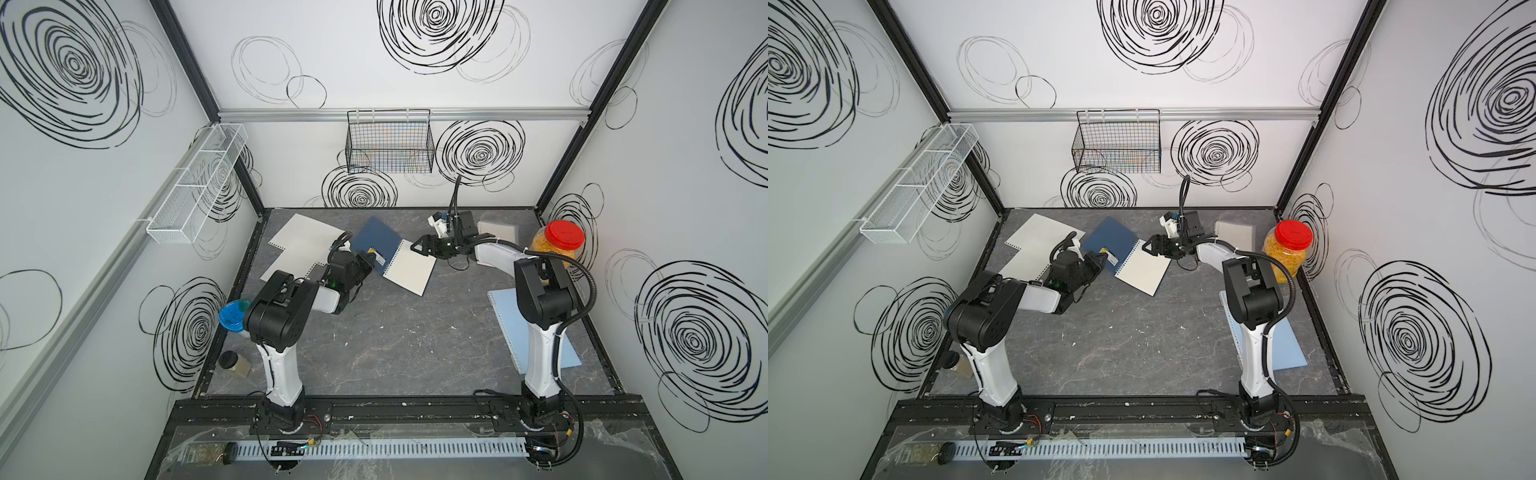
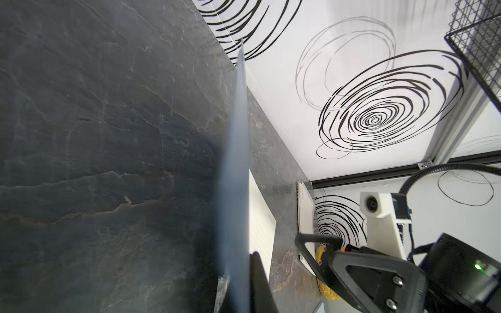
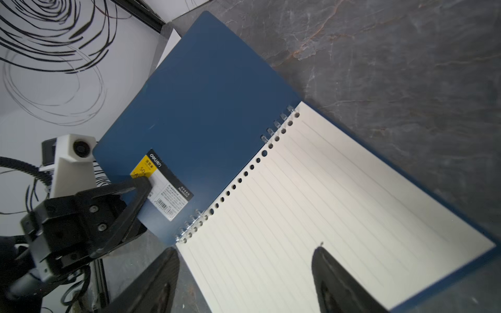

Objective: Tear off pages from different notebooks
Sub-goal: Pick up the notebook from the center of the board.

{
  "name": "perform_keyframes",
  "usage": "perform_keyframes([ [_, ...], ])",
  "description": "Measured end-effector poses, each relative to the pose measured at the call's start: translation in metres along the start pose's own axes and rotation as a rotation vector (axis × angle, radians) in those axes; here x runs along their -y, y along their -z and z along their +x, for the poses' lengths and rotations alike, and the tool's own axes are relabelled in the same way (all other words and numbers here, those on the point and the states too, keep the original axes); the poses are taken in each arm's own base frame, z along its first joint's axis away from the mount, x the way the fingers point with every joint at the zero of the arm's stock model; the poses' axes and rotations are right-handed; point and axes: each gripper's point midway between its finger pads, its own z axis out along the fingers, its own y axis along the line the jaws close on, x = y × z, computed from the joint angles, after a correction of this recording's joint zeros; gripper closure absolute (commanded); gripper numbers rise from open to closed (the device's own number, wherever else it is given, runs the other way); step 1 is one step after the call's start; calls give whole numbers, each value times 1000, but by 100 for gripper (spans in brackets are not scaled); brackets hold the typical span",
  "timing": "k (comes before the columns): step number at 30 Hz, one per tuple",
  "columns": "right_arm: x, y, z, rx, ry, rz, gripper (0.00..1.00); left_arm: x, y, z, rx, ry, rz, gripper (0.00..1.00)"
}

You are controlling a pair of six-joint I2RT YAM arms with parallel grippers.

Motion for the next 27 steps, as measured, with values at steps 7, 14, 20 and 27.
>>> perform_keyframes([
  [7,13,22,37,28,-181,-17,19,17,0,-6,12,-4,-32,100],
  [14,26,28,67,56,-346,-46,15,28,5,-16,46,27,-51,100],
  [20,24,25,90,74,-456,-91,14,23,7,-19,61,61,-83,100],
  [27,-6,10,115,74,-530,-150,14,20,7,-18,60,89,-93,100],
])
